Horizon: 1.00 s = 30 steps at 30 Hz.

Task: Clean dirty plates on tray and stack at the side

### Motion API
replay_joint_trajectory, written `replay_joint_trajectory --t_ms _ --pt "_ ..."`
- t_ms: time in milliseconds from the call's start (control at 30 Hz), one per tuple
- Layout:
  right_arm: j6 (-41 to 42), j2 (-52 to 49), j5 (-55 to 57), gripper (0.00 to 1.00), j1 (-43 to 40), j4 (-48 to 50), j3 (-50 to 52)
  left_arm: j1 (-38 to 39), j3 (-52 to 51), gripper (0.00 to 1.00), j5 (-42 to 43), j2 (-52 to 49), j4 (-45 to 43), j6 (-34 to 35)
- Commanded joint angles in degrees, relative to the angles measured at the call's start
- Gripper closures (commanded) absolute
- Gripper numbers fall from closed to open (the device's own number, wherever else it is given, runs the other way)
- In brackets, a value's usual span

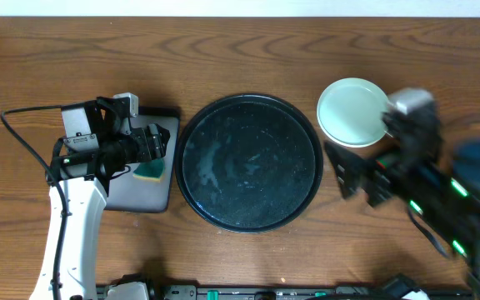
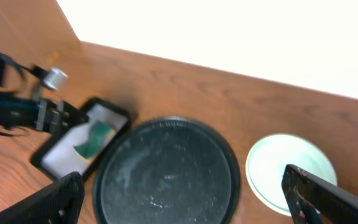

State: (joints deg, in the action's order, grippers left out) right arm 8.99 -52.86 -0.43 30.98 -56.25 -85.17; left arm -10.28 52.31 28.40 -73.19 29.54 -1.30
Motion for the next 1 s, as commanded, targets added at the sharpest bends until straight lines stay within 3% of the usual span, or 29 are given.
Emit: replay_joint_trajectory --t_ms 0,600,733,967 --pt "0.6 6.9 0.2 0.01 0.2 -0.2 -0.3 0.1 1.4 0.22 0.7 0.2 -0.1 0.1" --pt "0.6 28.9 0.2 0.01 -11.4 -2.6 -0.3 0.1 1.4 0.22 0.7 0.2 -0.1 0.1" --pt "0.6 30.8 0.2 0.01 -15.2 -8.3 -0.3 0.1 1.4 0.22 0.7 0.2 -0.1 0.1" --pt "0.6 31.9 0.2 0.01 -22.7 -27.0 0.1 0.1 1.4 0.22 0.7 0.2 -0.1 0.1"
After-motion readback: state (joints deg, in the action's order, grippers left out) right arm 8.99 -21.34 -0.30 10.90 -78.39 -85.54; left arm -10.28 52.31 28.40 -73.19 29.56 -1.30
